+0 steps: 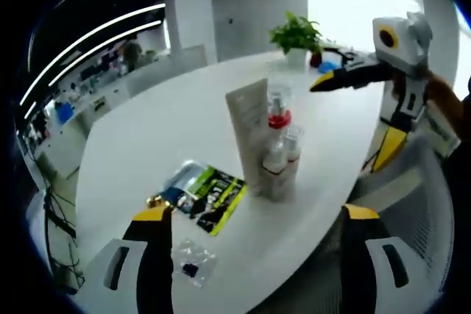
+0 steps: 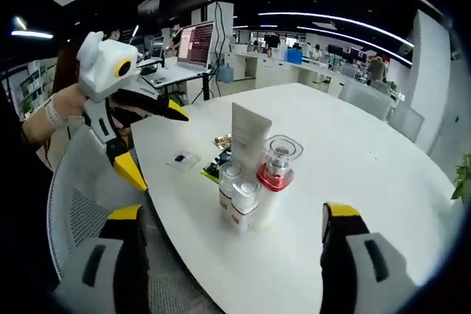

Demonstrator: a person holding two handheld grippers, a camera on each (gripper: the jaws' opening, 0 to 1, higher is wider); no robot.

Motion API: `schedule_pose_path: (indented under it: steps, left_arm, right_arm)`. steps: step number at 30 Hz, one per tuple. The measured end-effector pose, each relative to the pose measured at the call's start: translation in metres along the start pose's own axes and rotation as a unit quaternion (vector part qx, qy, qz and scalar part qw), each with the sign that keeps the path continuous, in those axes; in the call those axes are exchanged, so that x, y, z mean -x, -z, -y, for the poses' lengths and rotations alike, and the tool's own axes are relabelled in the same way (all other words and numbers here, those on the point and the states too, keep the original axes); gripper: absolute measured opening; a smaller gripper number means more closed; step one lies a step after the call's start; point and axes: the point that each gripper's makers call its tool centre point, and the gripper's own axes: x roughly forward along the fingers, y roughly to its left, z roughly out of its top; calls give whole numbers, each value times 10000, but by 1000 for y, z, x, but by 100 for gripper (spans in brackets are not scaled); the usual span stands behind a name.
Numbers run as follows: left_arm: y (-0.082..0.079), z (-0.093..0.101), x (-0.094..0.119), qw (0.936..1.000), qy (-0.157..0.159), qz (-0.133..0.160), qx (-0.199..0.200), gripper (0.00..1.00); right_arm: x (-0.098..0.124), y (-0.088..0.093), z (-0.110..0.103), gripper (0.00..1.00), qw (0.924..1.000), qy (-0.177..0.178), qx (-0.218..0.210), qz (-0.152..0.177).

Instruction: Arrange the skincare products in the storage area until every visible bottle or jar stands upright without overlapping.

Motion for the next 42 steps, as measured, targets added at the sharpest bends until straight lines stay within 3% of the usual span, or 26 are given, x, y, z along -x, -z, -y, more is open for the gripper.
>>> schedule_pose_path:
  steps: [7, 15, 19, 25, 30, 37, 42]
  left_arm:
    - [8, -3, 13, 10000, -48, -29, 79, 97]
    - [11, -20, 21, 9999, -4, 86, 104, 97]
    - [19, -34, 22, 10000, 21, 3, 64, 97]
    - [28, -52, 19, 9996, 270, -115, -50, 97]
    - [43, -61, 12, 9972, 654, -333, -137, 97]
    - [51, -70, 6, 9932, 1095, -347, -184, 97]
    - [62, -74, 1, 9895, 1345, -431, -300, 97]
  right_arm:
    - [1, -4, -3, 100, 9999, -48, 71, 59]
    - [-3, -13, 3, 100, 9998, 135, 113, 84]
    - [-6, -14, 5, 100, 9998, 212, 44, 11]
    - [-10, -23, 8, 100, 9987, 503, -69, 42]
    - [-9, -24, 10, 100, 9962, 818, -303, -67]
    - [-9, -31, 4, 99, 9920, 1141, -522, -111]
    - [-11, -38, -4, 89, 9892, 1324, -624, -88]
